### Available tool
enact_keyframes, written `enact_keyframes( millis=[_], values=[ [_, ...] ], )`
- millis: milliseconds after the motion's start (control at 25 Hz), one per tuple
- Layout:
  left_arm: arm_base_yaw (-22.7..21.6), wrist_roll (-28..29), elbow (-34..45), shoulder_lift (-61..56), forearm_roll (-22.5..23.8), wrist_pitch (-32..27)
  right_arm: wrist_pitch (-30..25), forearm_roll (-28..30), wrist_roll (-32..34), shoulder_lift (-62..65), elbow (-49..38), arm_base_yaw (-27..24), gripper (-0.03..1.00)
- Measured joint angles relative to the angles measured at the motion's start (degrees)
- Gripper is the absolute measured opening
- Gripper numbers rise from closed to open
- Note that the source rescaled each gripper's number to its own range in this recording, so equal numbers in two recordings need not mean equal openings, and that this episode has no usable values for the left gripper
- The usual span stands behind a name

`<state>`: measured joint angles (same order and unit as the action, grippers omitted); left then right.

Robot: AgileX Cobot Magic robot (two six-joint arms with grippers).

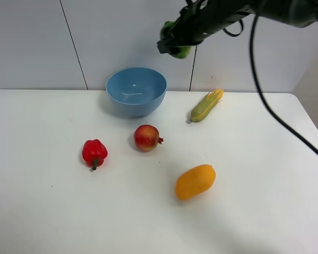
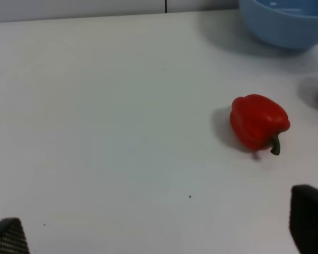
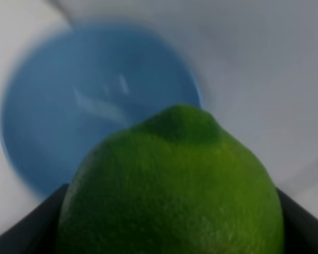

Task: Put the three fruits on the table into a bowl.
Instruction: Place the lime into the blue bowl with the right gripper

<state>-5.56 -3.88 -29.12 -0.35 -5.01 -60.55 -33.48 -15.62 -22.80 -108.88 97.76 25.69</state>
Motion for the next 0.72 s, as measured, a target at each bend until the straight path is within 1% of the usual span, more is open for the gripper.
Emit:
enact_keyframes(
  millis=[80,160,280,480,720],
  values=[
    [0.00,0.00,0.00,0.00,0.00,0.00,4.74,0.00,0.00,-4.29,3.61,2.91,0.01],
    [0.00,0.00,0.00,0.00,0.00,0.00,9.13,0.00,0.00,-9.36,6.55,4.77,0.01],
    [0.00,0.00,0.00,0.00,0.00,0.00,13.37,0.48,0.00,-17.14,9.88,6.29,0.01],
    [0.00,0.00,0.00,0.00,0.00,0.00,13.63,2.05,-0.19,-23.45,11.93,7.12,0.01],
    [0.00,0.00,0.00,0.00,0.00,0.00,14.42,2.58,-0.23,-23.63,12.12,7.12,0.01]
  ],
)
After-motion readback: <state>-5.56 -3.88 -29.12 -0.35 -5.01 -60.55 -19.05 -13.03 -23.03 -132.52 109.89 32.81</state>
